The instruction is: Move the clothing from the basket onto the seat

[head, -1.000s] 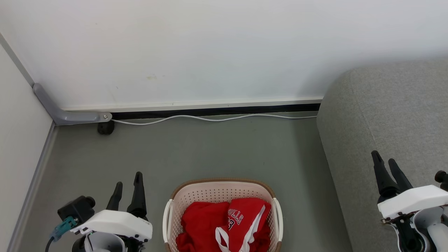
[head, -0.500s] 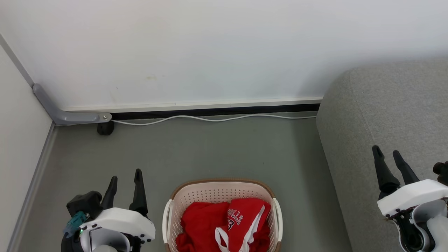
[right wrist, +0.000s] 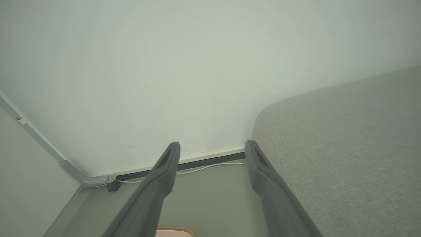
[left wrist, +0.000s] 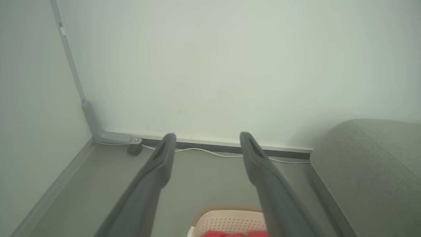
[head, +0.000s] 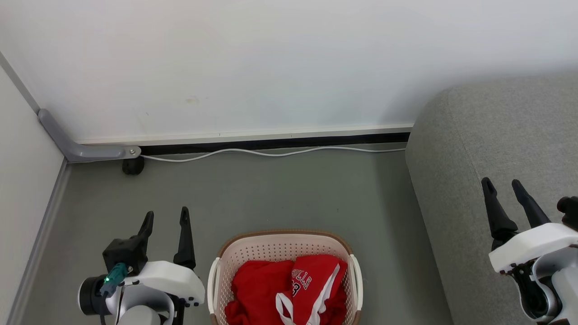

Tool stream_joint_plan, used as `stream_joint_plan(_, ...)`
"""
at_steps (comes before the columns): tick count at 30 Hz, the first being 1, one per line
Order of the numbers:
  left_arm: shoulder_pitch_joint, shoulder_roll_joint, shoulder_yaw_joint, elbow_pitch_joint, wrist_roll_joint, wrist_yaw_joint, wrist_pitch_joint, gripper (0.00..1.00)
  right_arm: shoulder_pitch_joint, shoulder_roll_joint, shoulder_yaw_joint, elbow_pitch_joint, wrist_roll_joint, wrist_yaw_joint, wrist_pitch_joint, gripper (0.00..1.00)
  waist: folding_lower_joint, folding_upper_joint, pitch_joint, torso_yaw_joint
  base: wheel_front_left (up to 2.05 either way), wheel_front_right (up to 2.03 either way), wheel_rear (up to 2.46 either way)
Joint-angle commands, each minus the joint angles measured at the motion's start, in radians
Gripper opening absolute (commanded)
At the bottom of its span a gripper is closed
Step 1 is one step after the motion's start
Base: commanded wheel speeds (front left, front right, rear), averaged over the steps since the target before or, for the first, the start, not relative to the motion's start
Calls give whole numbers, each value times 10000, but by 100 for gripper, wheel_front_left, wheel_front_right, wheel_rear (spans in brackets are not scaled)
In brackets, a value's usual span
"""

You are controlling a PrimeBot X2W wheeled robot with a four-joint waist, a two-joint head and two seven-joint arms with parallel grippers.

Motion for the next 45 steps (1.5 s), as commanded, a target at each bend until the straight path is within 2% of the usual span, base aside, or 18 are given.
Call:
stream_joint_plan(1,-662,163,206,-211,324,104,-128,100,-436,-302,226,-221,-249,42,-210,100,0,0,9,-8,0,0,0)
stream_joint_plan(19,-1099,194,-48,-174,2399,669,-669,100,-948,-838,603,92,-1785,44,-751,100,0,0,124,-7,0,0,0)
stream_joint_plan(31,-991,190,-199,-207,1650,682,-669,100,-828,-697,215,-110,-1766,44,-751,100,0,0,195,-14,0,0,0)
stream_joint_plan(38,-1016,190,-382,-185,1569,713,-669,100,-816,-750,245,-269,-1684,44,-751,100,0,0,278,-19,0,0,0)
stream_joint_plan(45,-1211,190,-1023,-361,1358,1050,-669,100,-904,-1049,102,-933,-1421,44,-751,100,0,0,972,18,0,0,0)
